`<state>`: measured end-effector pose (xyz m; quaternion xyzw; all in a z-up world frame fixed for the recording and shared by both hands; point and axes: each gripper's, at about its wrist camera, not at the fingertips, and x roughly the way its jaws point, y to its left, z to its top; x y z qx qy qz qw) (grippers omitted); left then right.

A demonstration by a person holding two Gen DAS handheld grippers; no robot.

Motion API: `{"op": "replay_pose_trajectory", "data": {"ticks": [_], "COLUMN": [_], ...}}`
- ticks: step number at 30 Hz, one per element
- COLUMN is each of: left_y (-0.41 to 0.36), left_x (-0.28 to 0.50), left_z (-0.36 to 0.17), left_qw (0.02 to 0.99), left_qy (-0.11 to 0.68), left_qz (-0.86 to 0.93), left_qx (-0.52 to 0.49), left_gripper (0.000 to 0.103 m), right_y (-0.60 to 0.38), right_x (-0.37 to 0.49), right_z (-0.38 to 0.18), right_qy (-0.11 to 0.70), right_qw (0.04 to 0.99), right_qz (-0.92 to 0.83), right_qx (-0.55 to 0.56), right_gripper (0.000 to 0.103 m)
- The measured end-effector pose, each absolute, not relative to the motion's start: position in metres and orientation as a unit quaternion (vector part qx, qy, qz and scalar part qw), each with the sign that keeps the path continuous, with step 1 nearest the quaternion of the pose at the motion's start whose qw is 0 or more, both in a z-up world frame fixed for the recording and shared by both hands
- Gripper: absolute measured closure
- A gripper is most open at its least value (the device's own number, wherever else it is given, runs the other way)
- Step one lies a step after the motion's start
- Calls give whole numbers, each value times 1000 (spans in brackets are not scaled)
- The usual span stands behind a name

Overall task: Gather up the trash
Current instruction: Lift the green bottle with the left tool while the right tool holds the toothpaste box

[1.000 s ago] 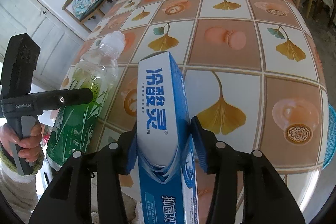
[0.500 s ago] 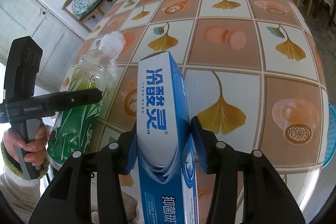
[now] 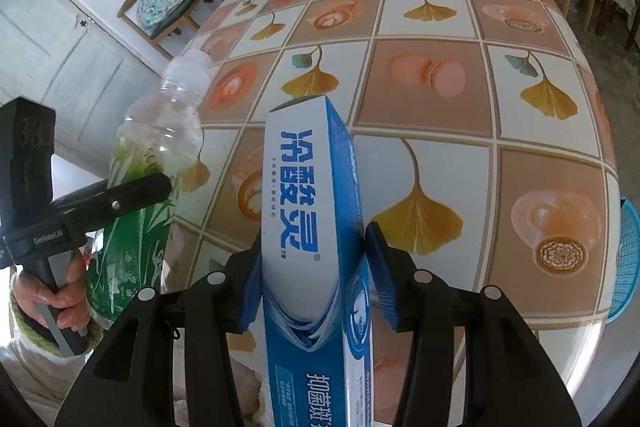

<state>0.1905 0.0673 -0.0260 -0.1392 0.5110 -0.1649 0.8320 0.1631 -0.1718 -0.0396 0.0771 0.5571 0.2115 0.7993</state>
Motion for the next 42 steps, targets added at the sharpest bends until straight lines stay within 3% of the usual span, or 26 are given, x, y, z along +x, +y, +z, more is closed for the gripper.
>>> {"op": "replay_pose_trajectory", "data": {"ticks": [10,22,30,42], "left_y": [74,68,62,59], "left_x": [165,151,148,143], "left_z": [1,23,32,34], "left_qw": [875,902,909,911], "left_qy": [429,384,373,369], "left_qz": [-155,-127,-121,-120], "left_qx": [-164,-151,-142,-140], "left_gripper": [42,42,42,42], "right_y": [-173,-168,-171,-187], "right_x": [154,137,134,137], "right_z": [-30,-38,-37,-18], "right_qy": [551,547,540,519], "right_qw": [806,818,824,836], "right_qz": [209,180,170,169], "right_qx": [56,2,8,59], "right_gripper": [52,51,67,68]}}
